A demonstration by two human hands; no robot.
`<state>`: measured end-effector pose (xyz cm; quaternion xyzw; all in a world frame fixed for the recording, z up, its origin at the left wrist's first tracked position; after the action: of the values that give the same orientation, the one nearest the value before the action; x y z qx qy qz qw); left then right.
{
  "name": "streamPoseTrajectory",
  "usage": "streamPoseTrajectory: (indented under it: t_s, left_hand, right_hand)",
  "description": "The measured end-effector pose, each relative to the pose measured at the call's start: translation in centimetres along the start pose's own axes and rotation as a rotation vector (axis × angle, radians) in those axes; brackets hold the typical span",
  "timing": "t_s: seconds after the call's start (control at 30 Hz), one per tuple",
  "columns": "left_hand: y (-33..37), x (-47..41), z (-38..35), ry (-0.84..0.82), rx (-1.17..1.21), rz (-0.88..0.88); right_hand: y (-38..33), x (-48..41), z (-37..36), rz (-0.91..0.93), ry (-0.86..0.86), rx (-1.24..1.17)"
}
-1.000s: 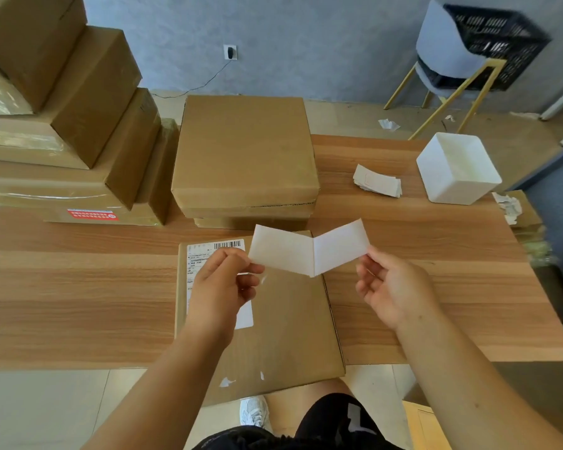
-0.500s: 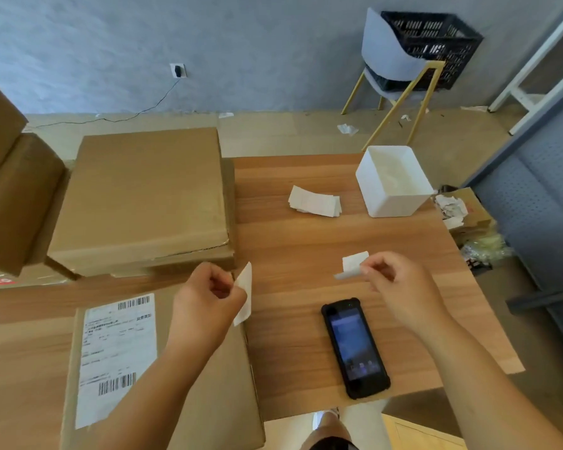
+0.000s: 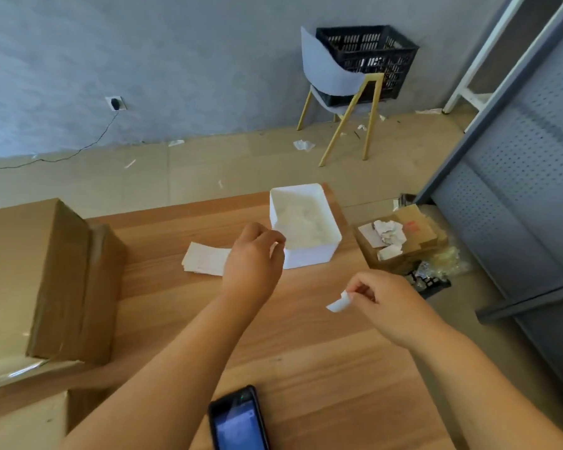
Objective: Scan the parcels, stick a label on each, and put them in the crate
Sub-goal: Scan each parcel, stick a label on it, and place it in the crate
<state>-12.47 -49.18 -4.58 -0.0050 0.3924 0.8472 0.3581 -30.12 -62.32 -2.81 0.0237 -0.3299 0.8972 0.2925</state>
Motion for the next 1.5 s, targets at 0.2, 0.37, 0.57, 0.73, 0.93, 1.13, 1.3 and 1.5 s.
streamPoseTrajectory:
  t_s: [0.2, 0.37, 0.57, 0.73, 0.93, 1.13, 1.3, 1.5]
  left_hand:
    - [-0.1, -5.3, -7.3, -0.285, -0.517, -0.190]
    - [-0.7, -6.1, -8.9, -0.509, -0.730, -0.231]
    - [-0.1, -2.8, -5.5, -0.375, -0.313, -0.030]
    - [-0.2, 2.9, -1.8, -0.363, -0.018, 0.216]
    - [-2.0, 10.9, 1.5, -0.352, 0.197, 0.524]
    - [-4.2, 16.3, 6.9, -0.250, 0.342, 0.671]
    - [-6.3, 19.9, 12.3, -0.172, 0.537, 0.736]
    - [-10.2, 25.6, 18.7, 0.044, 0.592, 0.797]
  right_hand:
    - [4.0, -1.8, 2.1, -0.037, 0.049, -0.052]
    - [5.7, -2.3, 2.0, -0.036, 0.020, -0.069]
    - [5.8, -1.9, 1.4, -0.038, 0.044, -0.211]
    - [4.3, -1.4, -0.2, -0.041, 0.059, -0.402]
    - [0.8, -0.5, -3.0, -0.012, -0.159, -0.411]
    - [-5.9, 1.7, -6.0, 0.156, -0.386, -0.499]
    - [-11.7, 4.1, -10.5, 0.213, -0.531, -0.553]
    - [-16.2, 6.9, -16.5, 0.124, -0.504, -0.543]
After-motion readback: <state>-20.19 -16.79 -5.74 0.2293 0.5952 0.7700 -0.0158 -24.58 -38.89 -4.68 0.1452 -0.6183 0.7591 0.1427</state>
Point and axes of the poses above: each hand's wrist, its own x-axis away from the middle knuckle, its own z-axis out of the back of the hand, y = z × x, the point moved 1 cm from there along -x, towards the middle knuckle, and after that the axes turned 1 degree about y, right-handed, at the moved point
